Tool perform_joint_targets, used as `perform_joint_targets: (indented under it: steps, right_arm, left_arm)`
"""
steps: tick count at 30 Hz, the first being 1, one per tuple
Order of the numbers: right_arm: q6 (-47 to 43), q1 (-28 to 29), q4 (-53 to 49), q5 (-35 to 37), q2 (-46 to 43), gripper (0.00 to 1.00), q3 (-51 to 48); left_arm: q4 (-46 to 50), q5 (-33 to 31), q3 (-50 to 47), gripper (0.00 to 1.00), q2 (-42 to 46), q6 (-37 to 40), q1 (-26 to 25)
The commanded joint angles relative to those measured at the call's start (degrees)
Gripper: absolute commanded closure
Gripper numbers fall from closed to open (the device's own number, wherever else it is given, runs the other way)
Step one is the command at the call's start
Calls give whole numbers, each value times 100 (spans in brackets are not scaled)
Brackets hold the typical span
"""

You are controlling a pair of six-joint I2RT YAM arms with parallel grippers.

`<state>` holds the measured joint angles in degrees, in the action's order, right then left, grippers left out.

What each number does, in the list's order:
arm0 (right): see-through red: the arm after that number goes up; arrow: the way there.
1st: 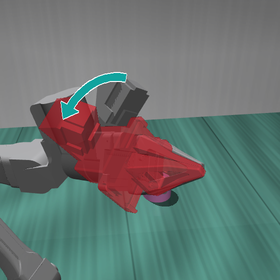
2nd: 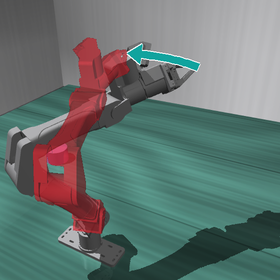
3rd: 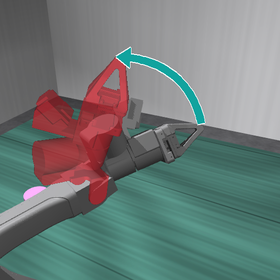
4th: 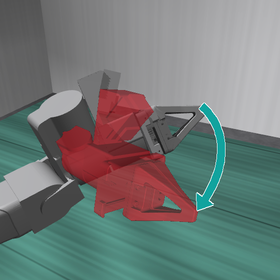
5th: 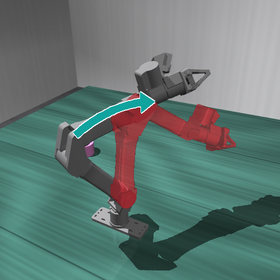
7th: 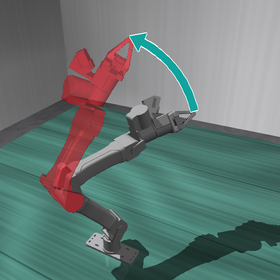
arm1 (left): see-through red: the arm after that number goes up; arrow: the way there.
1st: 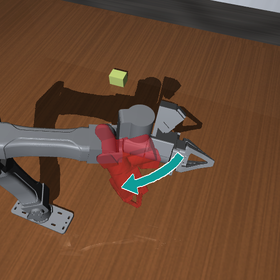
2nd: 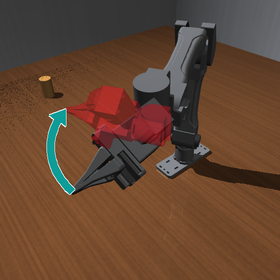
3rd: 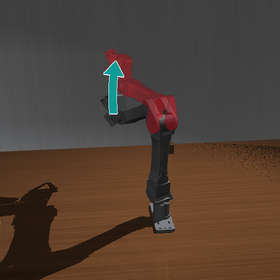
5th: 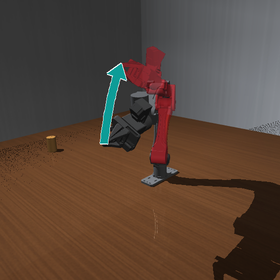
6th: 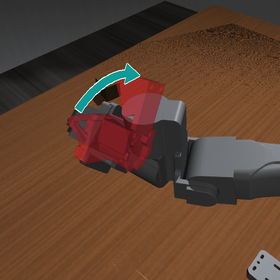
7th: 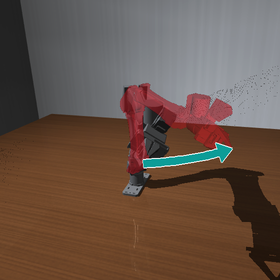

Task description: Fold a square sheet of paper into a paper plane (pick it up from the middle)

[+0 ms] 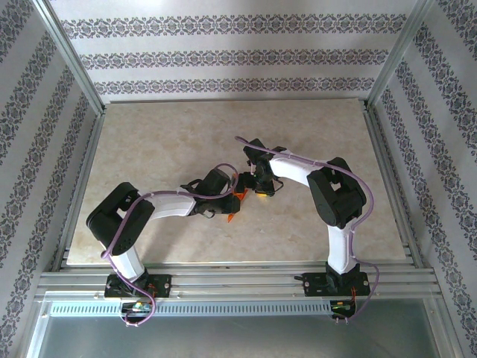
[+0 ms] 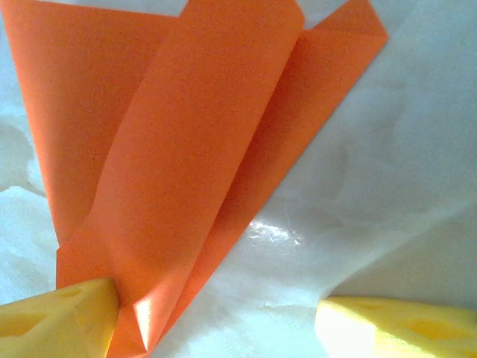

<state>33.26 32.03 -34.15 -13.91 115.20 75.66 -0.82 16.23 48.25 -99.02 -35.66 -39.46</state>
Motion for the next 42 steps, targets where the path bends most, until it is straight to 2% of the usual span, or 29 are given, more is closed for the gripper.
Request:
perform_joint_targets:
  steps: [1, 9, 20, 30, 36, 42]
  right_arm:
    - [32, 22, 102, 338, 859, 15, -385]
    - [23, -10, 141, 279, 832, 15, -410]
    - [-299, -262, 471, -263, 700, 15, -669]
    - [-789, -417, 760, -712, 480, 17, -849]
    - [-816, -426, 767, -619, 445, 23, -908]
    - [-718, -409, 1239, -887, -211, 25, -1038]
  left_arm:
    - [221, -137, 77, 70, -134, 200, -88]
    - [92, -144, -91, 77, -129, 28, -58]
    - [-779, 733, -492, 82, -179, -592, 338]
    - [-391, 634, -389, 82, -252, -454, 350]
    - [-247, 583, -328, 82, -280, -422, 347]
    - [188, 511, -165, 82, -319, -338, 352]
